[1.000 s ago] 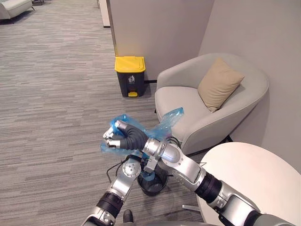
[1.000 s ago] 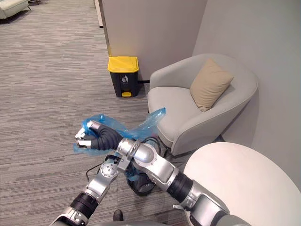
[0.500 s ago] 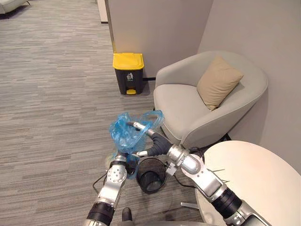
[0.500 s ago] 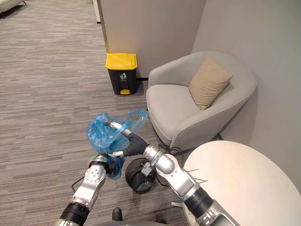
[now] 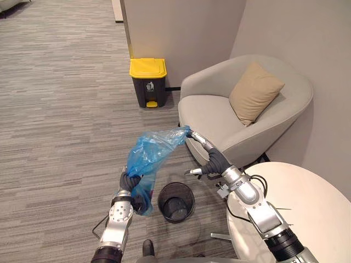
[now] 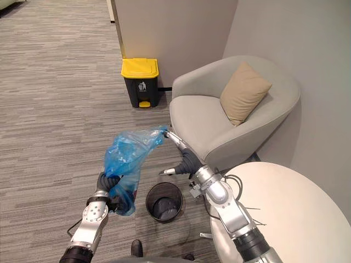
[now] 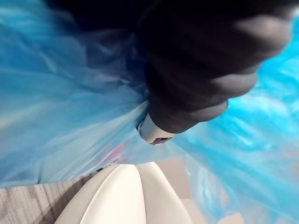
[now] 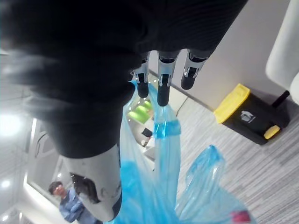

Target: Gather rubbish on tea table into small bin, then transfer packed bag to large trash can.

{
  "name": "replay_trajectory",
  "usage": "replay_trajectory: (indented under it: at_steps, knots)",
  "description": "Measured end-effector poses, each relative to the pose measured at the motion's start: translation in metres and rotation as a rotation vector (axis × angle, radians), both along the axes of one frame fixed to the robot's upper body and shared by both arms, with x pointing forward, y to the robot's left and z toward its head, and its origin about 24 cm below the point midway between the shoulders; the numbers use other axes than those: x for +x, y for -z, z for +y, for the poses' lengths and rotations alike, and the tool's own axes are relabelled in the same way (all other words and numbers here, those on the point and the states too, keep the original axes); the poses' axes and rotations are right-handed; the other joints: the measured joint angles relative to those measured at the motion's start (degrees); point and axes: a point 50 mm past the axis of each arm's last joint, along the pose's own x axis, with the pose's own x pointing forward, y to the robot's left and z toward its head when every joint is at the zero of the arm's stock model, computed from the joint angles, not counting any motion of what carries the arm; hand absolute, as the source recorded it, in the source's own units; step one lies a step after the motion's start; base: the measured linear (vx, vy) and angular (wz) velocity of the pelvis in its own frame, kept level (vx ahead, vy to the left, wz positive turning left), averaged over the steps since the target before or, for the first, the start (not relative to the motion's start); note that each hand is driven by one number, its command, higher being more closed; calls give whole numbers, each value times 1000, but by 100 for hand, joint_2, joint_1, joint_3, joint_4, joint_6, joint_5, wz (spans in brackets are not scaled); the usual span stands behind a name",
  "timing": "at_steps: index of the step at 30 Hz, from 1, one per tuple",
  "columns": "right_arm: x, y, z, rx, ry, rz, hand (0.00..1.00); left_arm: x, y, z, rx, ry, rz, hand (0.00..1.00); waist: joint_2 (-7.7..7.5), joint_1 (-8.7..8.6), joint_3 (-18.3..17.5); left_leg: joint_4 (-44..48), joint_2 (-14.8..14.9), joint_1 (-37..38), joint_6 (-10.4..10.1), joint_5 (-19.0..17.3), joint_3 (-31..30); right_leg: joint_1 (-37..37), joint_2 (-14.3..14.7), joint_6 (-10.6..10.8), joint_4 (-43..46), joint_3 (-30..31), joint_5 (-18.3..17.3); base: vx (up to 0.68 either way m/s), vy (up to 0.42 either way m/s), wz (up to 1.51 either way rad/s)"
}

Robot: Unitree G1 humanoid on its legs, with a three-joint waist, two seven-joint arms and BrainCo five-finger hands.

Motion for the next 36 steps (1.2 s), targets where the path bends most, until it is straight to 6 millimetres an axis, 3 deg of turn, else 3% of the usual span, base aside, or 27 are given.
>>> replay_trajectory:
  at_steps: [4,8,11,17,21,27,36]
  knots:
    - [-6,24,-19,110,132,124,0,-14,12,11,-3,-52,54,100,38,-14,23,1,-4,6,-26,-19,-1,0,1,-1,0,5,-4,0,0,0]
    - [-15,76,-35,238,270,373,0,-32,31,21,-16,-70,155,100,101,-6,61,1,-13,16,-54,-41,-7,2,-6,21,5,9,-20,0,0,0]
    - [-22,99,-35,285,315,484,0,-44,47,21,-33,-62,236,100,141,-9,66,1,-20,18,-56,-52,-12,3,-14,59,6,4,-51,0,0,0]
    - [-31,118,-33,303,340,572,0,-58,62,18,-55,-57,314,100,165,-6,71,1,-33,21,-50,-56,-37,21,-26,51,6,-27,-62,0,0,1]
    - [-42,142,-37,282,385,677,0,-73,75,18,-67,-70,387,100,185,-5,74,1,-62,89,-37,-61,-71,112,-51,43,-4,-59,-80,0,0,4]
    - [-52,158,-49,277,458,750,0,-82,84,13,-94,-59,439,100,251,-10,85,0,-123,110,-5,-92,-129,156,-108,72,4,-120,-124,9,19,6]
    - [-60,170,-51,248,492,813,0,-95,92,11,-111,-41,497,100,252,-12,85,1,-136,150,-2,-105,-177,196,-112,79,60,-171,-195,12,3,3]
